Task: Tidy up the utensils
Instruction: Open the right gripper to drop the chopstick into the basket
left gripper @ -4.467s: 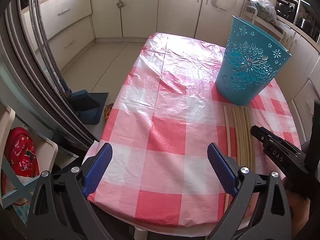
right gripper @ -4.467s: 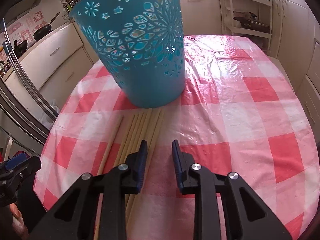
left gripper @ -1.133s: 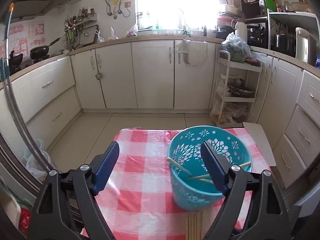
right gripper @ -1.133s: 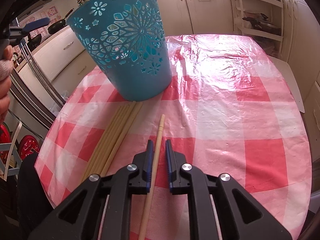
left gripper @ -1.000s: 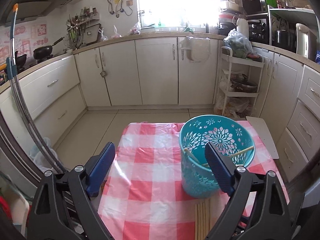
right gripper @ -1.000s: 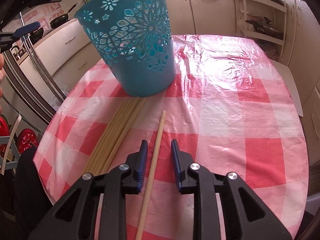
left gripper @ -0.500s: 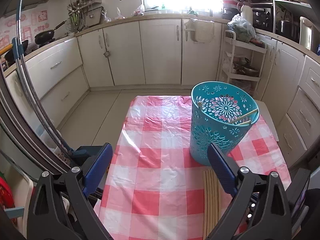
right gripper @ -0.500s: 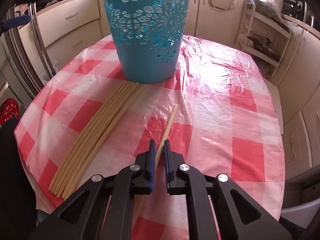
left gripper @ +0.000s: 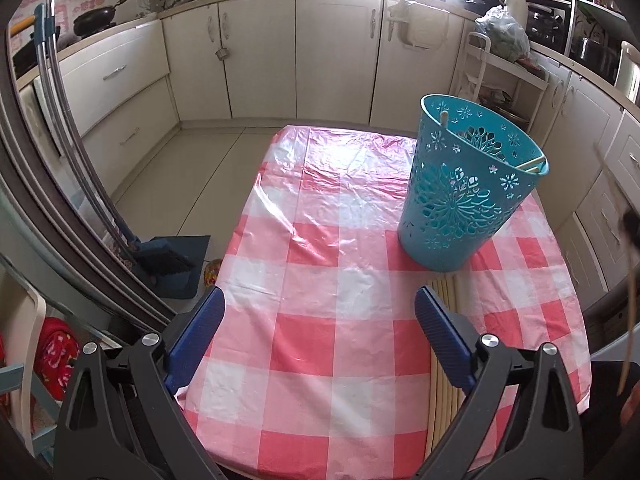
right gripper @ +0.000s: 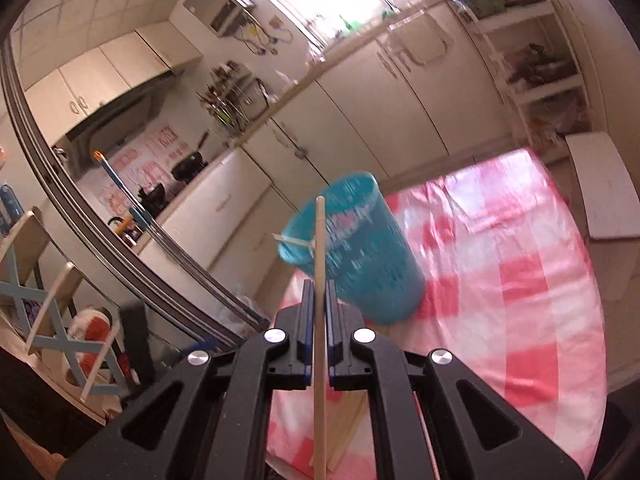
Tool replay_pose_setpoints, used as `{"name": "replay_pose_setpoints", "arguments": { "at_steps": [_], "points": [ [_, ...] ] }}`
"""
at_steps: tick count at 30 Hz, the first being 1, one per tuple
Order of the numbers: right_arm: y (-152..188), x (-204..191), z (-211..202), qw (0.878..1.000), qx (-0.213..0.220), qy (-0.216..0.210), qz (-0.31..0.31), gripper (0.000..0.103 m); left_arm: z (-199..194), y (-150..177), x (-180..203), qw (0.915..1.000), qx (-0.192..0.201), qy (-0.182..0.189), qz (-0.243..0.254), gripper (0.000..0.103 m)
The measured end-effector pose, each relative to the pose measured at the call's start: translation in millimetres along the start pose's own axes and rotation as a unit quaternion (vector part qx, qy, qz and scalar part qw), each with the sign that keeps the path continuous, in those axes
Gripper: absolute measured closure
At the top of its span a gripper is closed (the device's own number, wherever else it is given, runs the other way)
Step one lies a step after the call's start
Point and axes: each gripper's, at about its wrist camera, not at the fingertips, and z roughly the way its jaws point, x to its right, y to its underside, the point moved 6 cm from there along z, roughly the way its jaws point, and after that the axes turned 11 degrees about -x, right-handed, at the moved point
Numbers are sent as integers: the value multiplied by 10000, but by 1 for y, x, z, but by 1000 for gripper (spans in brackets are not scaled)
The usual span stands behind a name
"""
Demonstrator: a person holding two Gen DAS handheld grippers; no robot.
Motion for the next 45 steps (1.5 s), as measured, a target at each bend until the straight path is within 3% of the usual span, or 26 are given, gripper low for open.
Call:
{"name": "replay_pose_setpoints", "arguments": {
  "at_steps": [4, 9, 15, 25, 32, 37, 40, 45],
  "points": [
    [-62, -35, -1, 9962, 785, 91, -370, 97, 2, 6, 3, 9999, -53, 86, -4, 11],
    [-117, -46, 34, 9814, 1619, 826, -610, 97, -5, 7, 8, 9999, -20, 147, 37, 11],
    [-126, -33, 88, 9718, 1704, 1452, -746, 97, -8, 6, -2, 9998, 9, 195, -83, 11],
    [-92, -20, 109, 9757, 1077, 1636, -987, 97, 3, 9, -13, 9992, -116, 269, -275, 11],
    [-70, -31, 63, 9720, 1218, 1622, -1184, 95, -2, 10, -10, 9993, -80, 257, -249, 11],
    [-42, -29, 22, 9698, 1327, 1716, -1113, 74, -5, 13, -7, 9994, -63, 253, -230, 11],
    [-14, -18, 16, 9712, 1098, 1854, -1016, 74, -7, 16, -5, 9995, -59, 254, -196, 11],
    [43, 7, 33, 9769, 340, 2004, -663, 74, -13, 22, -1, 9996, -36, 259, -135, 11]
  ]
}}
